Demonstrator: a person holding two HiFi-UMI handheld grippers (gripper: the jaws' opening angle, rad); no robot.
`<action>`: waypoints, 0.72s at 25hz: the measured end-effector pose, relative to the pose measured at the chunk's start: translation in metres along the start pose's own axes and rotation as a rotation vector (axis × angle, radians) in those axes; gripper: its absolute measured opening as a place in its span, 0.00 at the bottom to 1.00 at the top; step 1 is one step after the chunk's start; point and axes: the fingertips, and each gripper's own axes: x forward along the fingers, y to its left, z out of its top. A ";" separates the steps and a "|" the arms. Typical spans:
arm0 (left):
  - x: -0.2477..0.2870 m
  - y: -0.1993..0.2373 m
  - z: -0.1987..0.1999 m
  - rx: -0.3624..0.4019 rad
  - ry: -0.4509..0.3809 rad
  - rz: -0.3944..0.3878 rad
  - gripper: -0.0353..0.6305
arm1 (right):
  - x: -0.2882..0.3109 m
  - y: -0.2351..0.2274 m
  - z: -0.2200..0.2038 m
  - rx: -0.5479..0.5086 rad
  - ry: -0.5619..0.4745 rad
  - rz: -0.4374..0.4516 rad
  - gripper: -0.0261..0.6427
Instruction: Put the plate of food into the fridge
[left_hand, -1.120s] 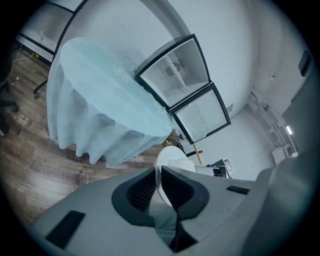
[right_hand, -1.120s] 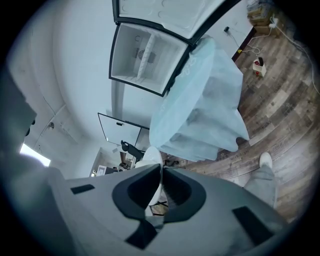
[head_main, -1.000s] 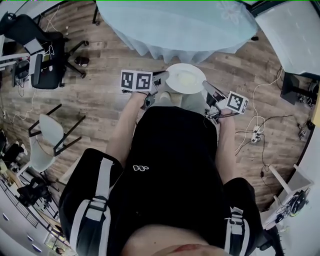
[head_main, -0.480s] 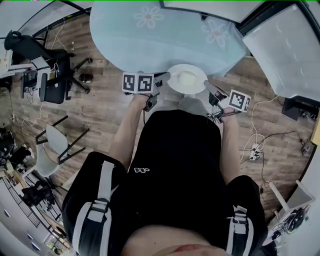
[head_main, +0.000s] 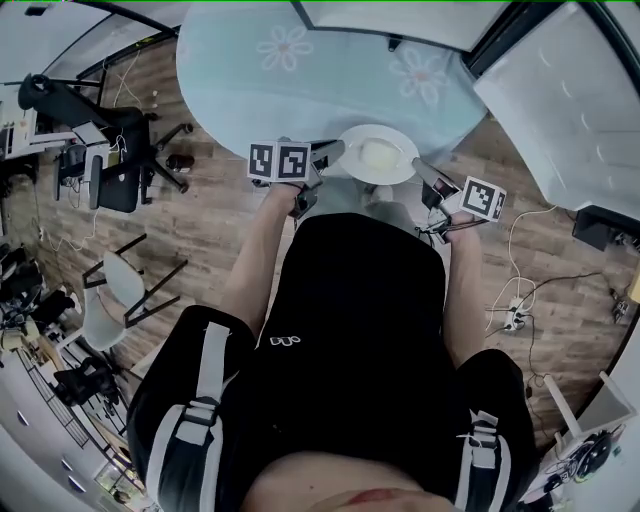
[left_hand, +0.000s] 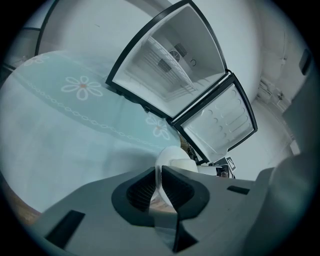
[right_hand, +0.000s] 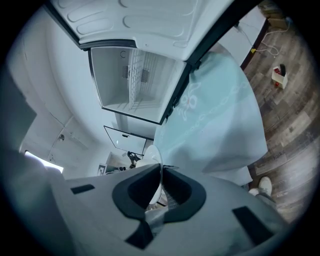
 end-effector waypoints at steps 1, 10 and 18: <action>0.002 0.001 0.002 0.002 0.004 0.003 0.12 | 0.001 -0.001 0.002 0.002 -0.004 0.000 0.06; 0.026 0.001 0.021 0.000 0.010 -0.010 0.12 | -0.002 -0.009 0.030 -0.013 -0.026 -0.035 0.06; 0.035 0.016 0.047 -0.027 -0.023 0.030 0.12 | 0.019 -0.013 0.063 -0.051 0.031 -0.063 0.06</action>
